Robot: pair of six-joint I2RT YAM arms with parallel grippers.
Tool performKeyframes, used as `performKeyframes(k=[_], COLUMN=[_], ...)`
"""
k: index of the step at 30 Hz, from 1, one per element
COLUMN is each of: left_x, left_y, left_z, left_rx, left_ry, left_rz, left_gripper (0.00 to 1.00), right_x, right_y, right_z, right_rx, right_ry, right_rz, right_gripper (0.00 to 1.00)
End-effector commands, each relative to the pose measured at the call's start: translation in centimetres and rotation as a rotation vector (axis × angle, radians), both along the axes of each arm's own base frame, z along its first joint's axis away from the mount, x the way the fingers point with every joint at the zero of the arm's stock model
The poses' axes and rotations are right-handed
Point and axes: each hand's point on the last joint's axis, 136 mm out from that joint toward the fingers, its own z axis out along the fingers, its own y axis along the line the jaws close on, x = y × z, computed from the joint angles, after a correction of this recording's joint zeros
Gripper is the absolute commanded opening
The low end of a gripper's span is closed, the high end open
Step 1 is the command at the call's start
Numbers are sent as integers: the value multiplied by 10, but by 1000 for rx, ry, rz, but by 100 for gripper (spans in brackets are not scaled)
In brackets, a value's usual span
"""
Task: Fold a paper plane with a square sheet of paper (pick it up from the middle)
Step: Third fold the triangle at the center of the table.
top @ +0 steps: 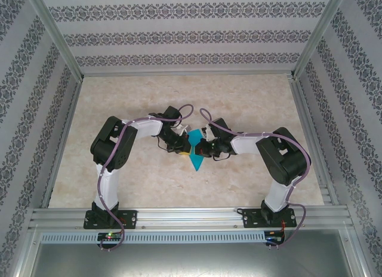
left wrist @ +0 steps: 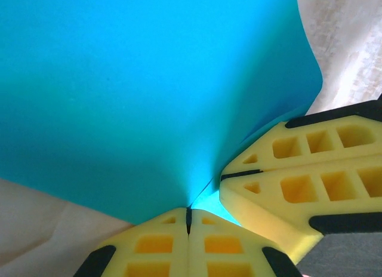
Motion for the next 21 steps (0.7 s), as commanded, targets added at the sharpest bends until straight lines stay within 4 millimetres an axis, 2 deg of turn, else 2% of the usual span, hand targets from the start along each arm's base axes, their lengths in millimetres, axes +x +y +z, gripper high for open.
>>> performKeyframes(k=[1,8,15,21], left_x=[-11,-9,-8,-8], left_y=[5,9,11,12], left_z=[-12,-19,-19,-19], left_rx=[60,95,110,112], left_ry=[27,23,13,10], left_rz=[-36,-37,-44,-46], left_gripper=[3,1,0,0], right_x=[-14,-13,-11,-2], right_y=[-16,-19,-29,-27], right_z=[-13,3,8,11], right_rx=[-74,-50,-35,-18], right_ry=[46,15,3,-9], right_rz=[-12,-24,-57,-70], right_gripper=[8,15,15,14])
